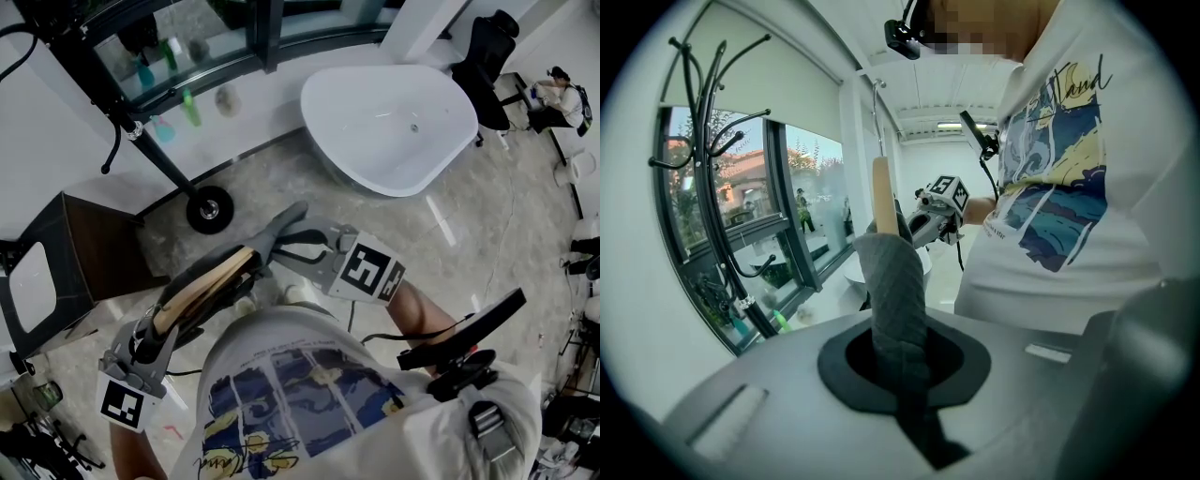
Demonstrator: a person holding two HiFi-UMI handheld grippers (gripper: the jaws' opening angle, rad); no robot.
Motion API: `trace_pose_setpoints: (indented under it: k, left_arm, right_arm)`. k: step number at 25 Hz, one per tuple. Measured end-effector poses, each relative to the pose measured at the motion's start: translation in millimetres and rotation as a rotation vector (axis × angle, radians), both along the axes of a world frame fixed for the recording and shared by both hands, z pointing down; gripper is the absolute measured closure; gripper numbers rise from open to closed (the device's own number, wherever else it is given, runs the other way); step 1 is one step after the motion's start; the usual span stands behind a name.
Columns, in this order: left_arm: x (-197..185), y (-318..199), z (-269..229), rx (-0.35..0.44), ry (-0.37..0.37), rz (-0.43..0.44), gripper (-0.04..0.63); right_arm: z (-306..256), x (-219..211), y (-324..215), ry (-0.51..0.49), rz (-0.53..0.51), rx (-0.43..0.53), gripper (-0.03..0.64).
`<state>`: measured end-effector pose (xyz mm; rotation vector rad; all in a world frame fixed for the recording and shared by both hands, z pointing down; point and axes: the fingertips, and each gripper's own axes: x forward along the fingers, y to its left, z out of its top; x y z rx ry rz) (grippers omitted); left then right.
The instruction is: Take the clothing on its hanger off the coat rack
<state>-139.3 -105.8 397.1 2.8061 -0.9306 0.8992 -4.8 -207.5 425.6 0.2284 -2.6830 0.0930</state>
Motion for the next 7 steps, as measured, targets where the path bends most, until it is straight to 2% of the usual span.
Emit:
trace_pose_setpoints:
  k: [7]
  left_arm:
    - [-0.2,-7.9,-3.6,0.004,-0.002,0.012,0.593]
  right_arm:
    - [-2.7,-0.7,-8.8,0.000,0.009,-0.003,0.578]
